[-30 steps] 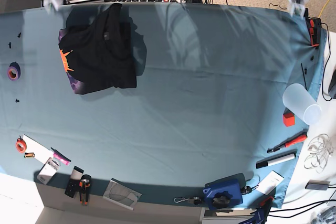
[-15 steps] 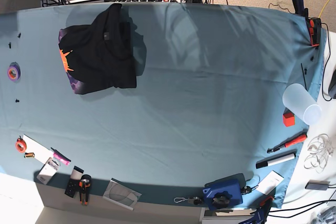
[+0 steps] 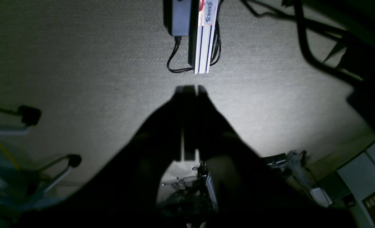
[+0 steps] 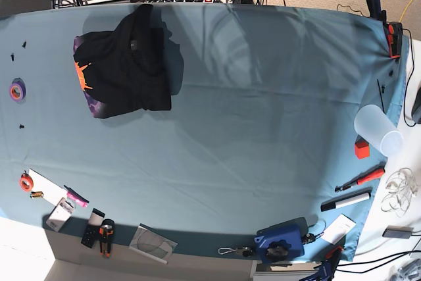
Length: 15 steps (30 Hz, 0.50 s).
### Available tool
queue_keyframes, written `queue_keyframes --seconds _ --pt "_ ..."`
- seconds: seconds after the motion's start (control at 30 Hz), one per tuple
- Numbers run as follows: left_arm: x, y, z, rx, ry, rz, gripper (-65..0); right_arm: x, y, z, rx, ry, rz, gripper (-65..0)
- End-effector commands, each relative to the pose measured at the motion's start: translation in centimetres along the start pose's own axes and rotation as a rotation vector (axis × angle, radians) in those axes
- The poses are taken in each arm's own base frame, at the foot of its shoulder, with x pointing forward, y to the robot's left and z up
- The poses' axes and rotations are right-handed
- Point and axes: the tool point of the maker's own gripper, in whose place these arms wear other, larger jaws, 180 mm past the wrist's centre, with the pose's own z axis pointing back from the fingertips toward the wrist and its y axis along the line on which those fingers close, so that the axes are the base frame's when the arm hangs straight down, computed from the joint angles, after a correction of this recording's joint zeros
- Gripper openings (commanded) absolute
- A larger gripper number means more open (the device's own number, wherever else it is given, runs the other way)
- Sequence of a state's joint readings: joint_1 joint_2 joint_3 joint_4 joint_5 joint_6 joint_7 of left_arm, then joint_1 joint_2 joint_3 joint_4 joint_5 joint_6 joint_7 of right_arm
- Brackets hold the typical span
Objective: Layout the t-shirt on the table in an organized manner, then fold the t-shirt properly
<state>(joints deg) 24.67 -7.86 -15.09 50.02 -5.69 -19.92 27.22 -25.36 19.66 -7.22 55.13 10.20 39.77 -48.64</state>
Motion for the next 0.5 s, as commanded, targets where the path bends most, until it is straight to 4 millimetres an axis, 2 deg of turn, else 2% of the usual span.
queue_keyframes --seconds 0.0,0.1,0.23,0.33,0.47 --pt "-0.2 0.4 -0.2 0.005 0.007 0.000 -65.0 0.7 -0.7 0.1 -0.021 -0.006 0.046 -65.0" --pt "0.5 0.3 -1.3 0.001 0.031 -0.001 -65.0 3.2 -1.5 -0.3 -0.078 -0.018 0.208 -65.0" --pt "1.8 -0.1 -1.9 -0.013 0.035 0.012 -65.0 5.4 -4.8 -0.5 -0.299 -0.033 0.348 -65.0" --pt "2.7 -0.5 -2.0 -0.020 0.022 0.010 -65.0 5.9 -6.3 -0.7 -0.414 -0.052 0.415 -65.0" --pt "3.8 -0.7 -2.0 -0.022 -0.003 0.007 -65.0 5.7 -6.0 -1.2 -0.415 -0.066 0.431 -65.0"
